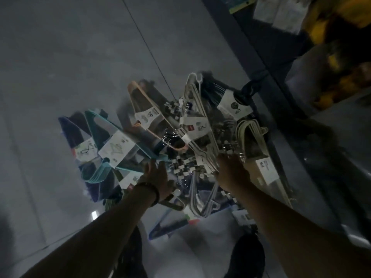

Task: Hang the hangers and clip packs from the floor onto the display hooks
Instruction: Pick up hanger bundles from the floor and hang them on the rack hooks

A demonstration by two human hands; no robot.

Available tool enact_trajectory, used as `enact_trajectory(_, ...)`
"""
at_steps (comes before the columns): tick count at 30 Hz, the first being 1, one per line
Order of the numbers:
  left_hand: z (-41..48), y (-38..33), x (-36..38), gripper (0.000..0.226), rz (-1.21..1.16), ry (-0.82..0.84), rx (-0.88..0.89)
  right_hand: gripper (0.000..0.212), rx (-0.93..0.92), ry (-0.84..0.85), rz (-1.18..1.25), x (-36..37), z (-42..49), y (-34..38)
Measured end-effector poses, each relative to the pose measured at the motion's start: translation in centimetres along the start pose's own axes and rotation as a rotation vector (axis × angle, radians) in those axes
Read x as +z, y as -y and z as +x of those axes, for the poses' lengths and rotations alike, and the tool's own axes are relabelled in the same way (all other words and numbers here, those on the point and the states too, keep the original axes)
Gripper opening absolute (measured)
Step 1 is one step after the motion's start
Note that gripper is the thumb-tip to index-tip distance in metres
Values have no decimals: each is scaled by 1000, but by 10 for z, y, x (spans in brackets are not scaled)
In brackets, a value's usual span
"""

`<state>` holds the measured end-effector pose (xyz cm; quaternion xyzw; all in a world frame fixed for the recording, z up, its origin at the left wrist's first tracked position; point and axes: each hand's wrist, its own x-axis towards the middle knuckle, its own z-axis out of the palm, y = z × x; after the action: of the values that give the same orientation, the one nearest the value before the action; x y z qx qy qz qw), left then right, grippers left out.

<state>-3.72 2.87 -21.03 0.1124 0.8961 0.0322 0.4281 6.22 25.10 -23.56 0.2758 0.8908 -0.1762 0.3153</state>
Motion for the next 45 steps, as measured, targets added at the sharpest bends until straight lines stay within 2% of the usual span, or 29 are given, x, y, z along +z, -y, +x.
enact_trajectory(4, 18, 8, 24, 76, -38, -137, -25, 66, 148, 19, 116, 52, 24, 11)
enact_trajectory(8, 13, -2, 41, 72, -158, -141, 10, 38, 155, -28, 99, 55, 29, 7)
enact_trajectory(10, 10, -2, 45, 71, -175, -128, 5, 37, 67, -46, 33, 43, 16, 6)
enact_trajectory(13, 0, 0, 49, 68, -263, -80, -33, 35, -158, -118, -64, 23, -15, 9)
enact_trajectory(16, -16, -1, 61, 66, -269, -69, 13, 36, -278, -105, -31, 3, -39, 16)
enact_trajectory(19, -25, 2, 67, 61, -288, -78, 37, 36, -328, -162, 142, -10, -58, 20)
enact_trajectory(22, -28, 7, 59, 56, -452, -53, 18, 48, -348, -237, 435, -23, -80, 26)
enact_trajectory(24, -27, 11, 57, 56, -557, -40, 15, 43, -364, -295, 603, -32, -94, 36)
enact_trajectory(26, -30, 11, 48, 45, -732, 20, -25, 38, -393, -319, 646, -33, -106, 44)
enact_trajectory(28, -38, 13, 29, 27, -1123, 49, -132, 35, -431, -288, 616, -25, -113, 50)
enact_trajectory(29, -46, 16, 17, 26, -1330, 52, -191, 35, -443, -265, 606, -21, -116, 54)
enact_trajectory(31, -63, 24, -2, 48, -1643, 19, -209, 37, -492, -248, 561, -10, -119, 66)
enact_trajectory(33, -75, 32, -14, 73, -1850, -6, -86, 31, -601, -256, 478, 4, -121, 78)
enact_trajectory(34, -79, 36, -19, 75, -1902, -18, -45, 28, -656, -258, 425, 14, -121, 83)
enact_trajectory(36, -74, 44, -26, 54, -1912, -60, 3, 35, -738, -250, 319, 30, -120, 91)
enact_trajectory(37, -68, 49, -28, 46, -1937, -80, -43, 37, -768, -263, 266, 37, -120, 95)
enact_trajectory(39, -54, 60, -27, 47, -1981, -116, -185, 30, -790, -308, 182, 44, -116, 102)
enact_trajectory(42, -42, 72, -24, 47, -2038, -141, -224, 23, -805, -314, 131, 50, -106, 114)
enact_trajectory(45, -20, 87, -16, 51, -2030, -185, -324, 38, -717, -247, 81, 52, -98, 130)
